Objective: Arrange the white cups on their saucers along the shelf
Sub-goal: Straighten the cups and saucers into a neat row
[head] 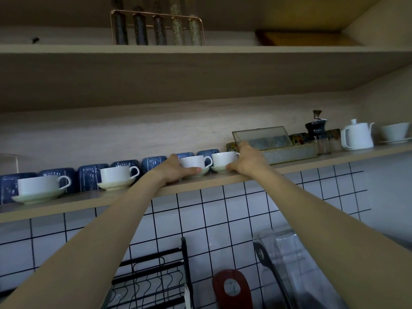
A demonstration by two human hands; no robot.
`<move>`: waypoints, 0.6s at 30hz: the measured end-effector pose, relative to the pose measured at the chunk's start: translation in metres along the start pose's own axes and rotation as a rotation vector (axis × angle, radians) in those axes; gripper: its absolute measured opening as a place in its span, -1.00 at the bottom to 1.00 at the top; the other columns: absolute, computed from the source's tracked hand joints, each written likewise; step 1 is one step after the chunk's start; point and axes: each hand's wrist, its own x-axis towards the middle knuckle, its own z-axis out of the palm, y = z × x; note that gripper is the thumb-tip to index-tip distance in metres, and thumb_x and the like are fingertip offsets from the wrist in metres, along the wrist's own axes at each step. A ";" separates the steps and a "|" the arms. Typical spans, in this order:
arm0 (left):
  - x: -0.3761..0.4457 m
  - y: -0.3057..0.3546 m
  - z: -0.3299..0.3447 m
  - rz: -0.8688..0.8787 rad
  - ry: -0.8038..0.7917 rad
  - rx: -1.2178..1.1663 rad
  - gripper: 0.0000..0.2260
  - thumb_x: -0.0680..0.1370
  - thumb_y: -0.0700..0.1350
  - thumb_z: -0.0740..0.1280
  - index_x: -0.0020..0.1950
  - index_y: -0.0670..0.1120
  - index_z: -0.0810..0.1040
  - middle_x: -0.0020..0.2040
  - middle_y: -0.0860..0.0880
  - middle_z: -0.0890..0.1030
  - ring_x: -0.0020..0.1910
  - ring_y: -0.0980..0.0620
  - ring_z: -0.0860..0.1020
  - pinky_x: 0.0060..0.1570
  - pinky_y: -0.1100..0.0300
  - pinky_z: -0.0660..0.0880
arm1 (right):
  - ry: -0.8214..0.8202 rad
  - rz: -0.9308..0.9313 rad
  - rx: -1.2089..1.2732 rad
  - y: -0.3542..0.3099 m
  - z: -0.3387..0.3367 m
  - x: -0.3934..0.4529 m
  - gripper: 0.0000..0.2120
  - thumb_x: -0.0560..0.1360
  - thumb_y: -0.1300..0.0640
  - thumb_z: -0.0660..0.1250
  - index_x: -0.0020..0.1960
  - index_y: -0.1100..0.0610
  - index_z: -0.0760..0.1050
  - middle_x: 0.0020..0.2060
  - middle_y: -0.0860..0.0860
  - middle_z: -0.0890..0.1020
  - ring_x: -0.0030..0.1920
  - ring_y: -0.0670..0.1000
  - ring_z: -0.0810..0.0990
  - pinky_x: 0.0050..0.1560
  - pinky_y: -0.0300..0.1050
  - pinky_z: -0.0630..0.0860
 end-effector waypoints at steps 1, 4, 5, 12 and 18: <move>-0.002 0.001 -0.001 0.002 0.022 -0.001 -0.21 0.47 0.25 0.44 0.51 -0.17 0.27 0.36 -0.10 0.51 0.20 -0.08 0.53 0.10 0.08 0.45 | 0.026 -0.009 0.029 0.000 0.000 -0.001 -0.40 0.40 0.04 0.52 0.32 0.15 0.35 0.18 0.15 0.56 0.11 0.14 0.55 -0.11 -0.09 0.39; -0.011 0.001 -0.008 0.021 0.065 0.089 -0.24 0.52 0.27 0.36 0.53 -0.18 0.24 0.43 -0.14 0.46 0.28 -0.12 0.50 0.09 0.09 0.41 | 0.109 -0.066 0.091 -0.004 0.002 -0.007 -0.58 0.44 0.09 0.46 0.22 0.12 0.41 0.14 0.13 0.54 0.07 0.13 0.54 -0.06 -0.05 0.46; -0.014 -0.001 -0.011 0.028 0.080 0.147 -0.28 0.53 0.28 0.34 0.50 -0.17 0.28 0.40 -0.15 0.49 0.28 -0.14 0.51 0.08 0.07 0.42 | 0.114 -0.102 0.079 -0.008 0.004 -0.010 -0.67 0.45 0.07 0.45 0.15 0.11 0.44 0.09 0.11 0.56 0.01 0.11 0.55 -0.07 -0.05 0.49; -0.047 -0.039 -0.051 0.114 0.346 0.313 -0.65 0.59 0.25 0.25 -0.06 -0.02 0.54 -0.03 -0.04 0.61 -0.03 -0.06 0.58 -0.05 0.01 0.54 | -0.110 -0.381 0.125 -0.071 0.026 -0.026 -0.83 0.48 -0.06 0.41 -0.24 -0.05 0.51 -0.22 -0.17 0.52 -0.20 -0.14 0.51 -0.27 -0.21 0.40; -0.066 -0.090 -0.093 0.085 0.472 0.340 -0.78 0.55 0.13 0.38 -0.04 -0.01 0.51 0.06 -0.09 0.54 0.04 -0.11 0.54 -0.03 -0.01 0.51 | -0.249 -0.478 0.136 -0.120 0.061 -0.041 -0.79 0.48 -0.09 0.42 -0.20 0.03 0.60 -0.26 -0.09 0.62 -0.24 -0.11 0.56 -0.30 -0.17 0.42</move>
